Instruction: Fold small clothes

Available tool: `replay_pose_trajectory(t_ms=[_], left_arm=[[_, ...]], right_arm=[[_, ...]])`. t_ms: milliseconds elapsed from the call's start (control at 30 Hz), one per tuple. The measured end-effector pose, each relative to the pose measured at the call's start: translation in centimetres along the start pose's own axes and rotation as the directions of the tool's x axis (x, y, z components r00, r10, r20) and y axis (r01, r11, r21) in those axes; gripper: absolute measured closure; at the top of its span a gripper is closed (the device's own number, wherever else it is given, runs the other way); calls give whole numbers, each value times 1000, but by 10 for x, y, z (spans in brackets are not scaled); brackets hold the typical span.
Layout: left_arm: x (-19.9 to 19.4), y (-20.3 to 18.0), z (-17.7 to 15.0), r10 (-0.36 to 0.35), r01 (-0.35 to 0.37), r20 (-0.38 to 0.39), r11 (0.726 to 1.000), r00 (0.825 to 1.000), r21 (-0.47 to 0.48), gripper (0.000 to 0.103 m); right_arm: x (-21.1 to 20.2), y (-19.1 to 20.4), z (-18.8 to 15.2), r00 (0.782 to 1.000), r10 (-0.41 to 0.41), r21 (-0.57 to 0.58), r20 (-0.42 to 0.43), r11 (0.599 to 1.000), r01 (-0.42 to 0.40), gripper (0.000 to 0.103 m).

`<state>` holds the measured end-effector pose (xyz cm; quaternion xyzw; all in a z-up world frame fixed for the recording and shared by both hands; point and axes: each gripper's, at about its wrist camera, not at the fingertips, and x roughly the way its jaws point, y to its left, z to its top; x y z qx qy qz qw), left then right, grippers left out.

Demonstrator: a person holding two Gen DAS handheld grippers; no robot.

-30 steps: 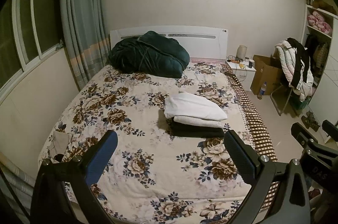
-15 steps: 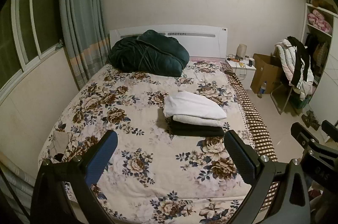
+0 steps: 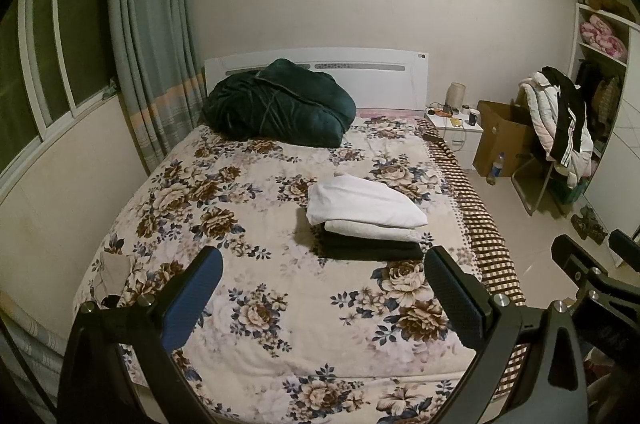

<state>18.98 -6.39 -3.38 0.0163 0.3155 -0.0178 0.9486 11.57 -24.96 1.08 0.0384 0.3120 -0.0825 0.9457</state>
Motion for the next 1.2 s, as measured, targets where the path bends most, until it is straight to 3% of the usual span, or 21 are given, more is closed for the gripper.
replay_pose_trajectory(t_ms=[1200], left_arm=[[1, -2, 7, 0, 0, 6, 1000, 1000, 7, 0]], right_arm=[[2, 6, 0, 1000, 1, 8, 4, 1000, -1, 0]])
